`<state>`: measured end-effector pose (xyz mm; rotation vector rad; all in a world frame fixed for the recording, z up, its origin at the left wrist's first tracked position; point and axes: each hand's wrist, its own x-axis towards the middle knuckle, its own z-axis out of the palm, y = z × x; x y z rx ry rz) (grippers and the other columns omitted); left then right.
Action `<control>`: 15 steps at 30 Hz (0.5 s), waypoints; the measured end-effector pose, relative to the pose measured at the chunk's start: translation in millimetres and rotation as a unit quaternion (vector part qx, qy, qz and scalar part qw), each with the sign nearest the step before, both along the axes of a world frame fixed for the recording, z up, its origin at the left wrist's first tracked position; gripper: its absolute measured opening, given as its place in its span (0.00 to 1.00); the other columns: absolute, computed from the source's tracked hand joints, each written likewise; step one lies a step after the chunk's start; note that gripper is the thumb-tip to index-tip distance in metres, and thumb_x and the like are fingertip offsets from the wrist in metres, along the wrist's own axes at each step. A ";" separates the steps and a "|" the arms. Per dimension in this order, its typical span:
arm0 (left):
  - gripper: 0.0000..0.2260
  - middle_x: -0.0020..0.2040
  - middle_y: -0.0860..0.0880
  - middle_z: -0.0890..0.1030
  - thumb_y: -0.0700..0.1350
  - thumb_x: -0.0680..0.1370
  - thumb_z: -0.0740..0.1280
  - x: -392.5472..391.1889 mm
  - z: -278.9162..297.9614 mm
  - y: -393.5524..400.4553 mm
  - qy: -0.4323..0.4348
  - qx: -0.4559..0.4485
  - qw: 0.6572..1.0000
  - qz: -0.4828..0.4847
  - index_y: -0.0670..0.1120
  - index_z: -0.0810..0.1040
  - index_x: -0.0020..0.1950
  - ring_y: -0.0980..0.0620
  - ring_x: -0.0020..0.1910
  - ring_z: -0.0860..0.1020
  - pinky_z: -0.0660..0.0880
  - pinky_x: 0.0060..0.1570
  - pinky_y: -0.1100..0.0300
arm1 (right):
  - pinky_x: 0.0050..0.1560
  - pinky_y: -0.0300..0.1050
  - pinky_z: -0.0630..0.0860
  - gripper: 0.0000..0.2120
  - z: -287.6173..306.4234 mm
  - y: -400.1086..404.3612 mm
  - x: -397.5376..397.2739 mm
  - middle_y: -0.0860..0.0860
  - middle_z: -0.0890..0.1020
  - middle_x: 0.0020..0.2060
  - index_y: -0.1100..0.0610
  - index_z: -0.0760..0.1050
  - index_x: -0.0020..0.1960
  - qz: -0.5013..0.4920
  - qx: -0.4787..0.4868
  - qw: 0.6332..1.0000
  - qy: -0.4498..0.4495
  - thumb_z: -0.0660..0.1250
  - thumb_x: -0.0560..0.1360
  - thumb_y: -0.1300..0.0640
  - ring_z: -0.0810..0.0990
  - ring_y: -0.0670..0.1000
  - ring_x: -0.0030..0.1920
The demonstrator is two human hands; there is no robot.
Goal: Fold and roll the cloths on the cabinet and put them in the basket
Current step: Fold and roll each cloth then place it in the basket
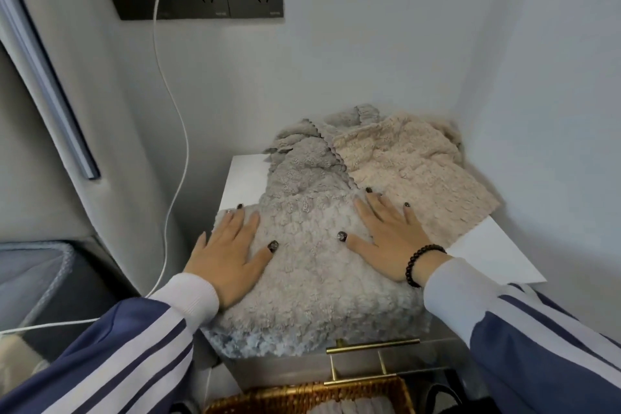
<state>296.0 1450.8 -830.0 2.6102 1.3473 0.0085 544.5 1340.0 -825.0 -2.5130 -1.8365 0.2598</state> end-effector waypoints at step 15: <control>0.08 0.40 0.51 0.74 0.48 0.70 0.75 1.3 44.2 29.0 -0.182 -0.029 0.975 0.127 0.48 0.82 0.47 0.54 0.37 0.73 0.68 0.34 0.64 | 0.30 0.36 0.67 0.05 46.4 44.4 30.4 0.46 0.75 0.30 0.55 0.76 0.38 -0.098 0.122 0.983 0.095 0.70 0.73 0.59 0.74 0.47 0.32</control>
